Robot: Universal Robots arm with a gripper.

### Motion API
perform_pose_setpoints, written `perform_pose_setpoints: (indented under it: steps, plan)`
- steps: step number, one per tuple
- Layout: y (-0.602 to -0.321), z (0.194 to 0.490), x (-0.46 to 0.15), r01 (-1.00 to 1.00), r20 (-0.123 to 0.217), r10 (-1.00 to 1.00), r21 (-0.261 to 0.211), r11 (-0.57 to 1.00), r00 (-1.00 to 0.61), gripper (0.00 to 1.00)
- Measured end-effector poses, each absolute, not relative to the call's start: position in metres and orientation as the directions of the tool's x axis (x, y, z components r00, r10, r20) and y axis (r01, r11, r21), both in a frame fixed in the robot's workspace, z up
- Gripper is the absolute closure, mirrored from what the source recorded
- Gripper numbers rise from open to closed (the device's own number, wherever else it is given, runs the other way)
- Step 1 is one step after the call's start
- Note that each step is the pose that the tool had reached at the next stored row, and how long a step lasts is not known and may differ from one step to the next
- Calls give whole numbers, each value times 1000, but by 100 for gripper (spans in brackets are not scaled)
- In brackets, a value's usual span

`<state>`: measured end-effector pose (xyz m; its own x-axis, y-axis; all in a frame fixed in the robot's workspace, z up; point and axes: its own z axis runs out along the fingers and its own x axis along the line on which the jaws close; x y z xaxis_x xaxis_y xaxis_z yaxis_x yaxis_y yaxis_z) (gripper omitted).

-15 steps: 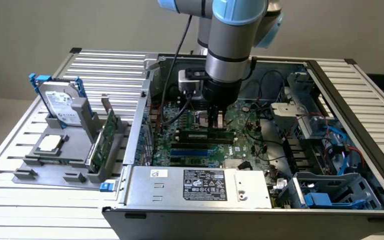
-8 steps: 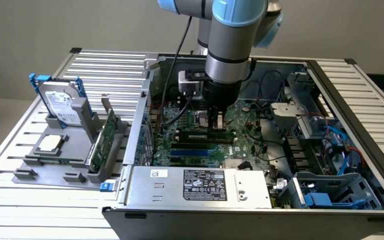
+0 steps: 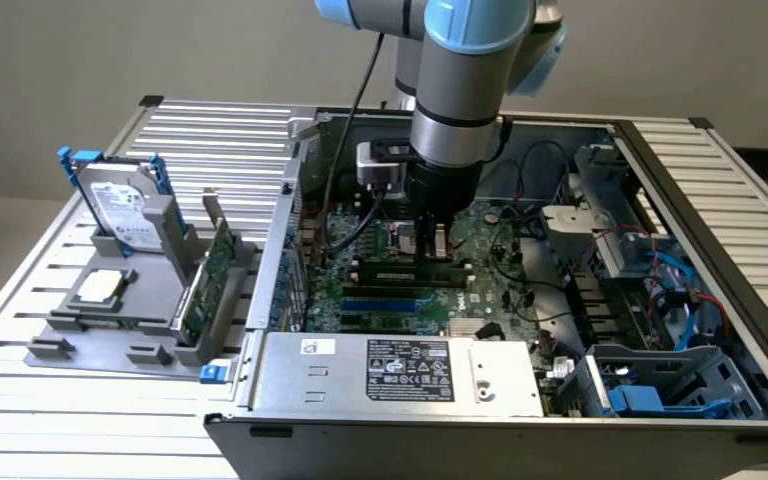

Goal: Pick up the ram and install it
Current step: 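Insert the ram into the slot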

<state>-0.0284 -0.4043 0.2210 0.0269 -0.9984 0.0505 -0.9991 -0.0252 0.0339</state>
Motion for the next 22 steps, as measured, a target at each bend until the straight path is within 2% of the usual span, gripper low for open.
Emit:
perform_pose_setpoints:
  steps: [1, 2, 3, 9, 11, 12, 14, 15, 17, 22]
  plan:
    - [-404, 222, -29, -999, 50, -998, 34, -25, 27, 67]
    - [-404, 224, -29, -999, 50, -998, 34, -25, 27, 67]
    - [-404, 228, -29, -999, 50, -998, 35, -25, 27, 60]
    - [-404, 252, -31, -999, 50, -998, 35, -25, 27, 60]
    - [-404, 259, -33, -999, 50, -998, 35, -25, 27, 69]
    - [-404, 262, -33, -999, 50, -998, 36, -25, 27, 69]
    - [-404, 263, -34, -999, 50, -998, 36, -25, 27, 81]
    - [-404, 263, -35, -999, 50, -998, 36, -25, 27, 81]
    - [-404, 263, -35, -999, 50, -998, 36, -25, 27, 89]
    - [-404, 264, -35, -999, 50, -998, 36, -25, 27, 89]
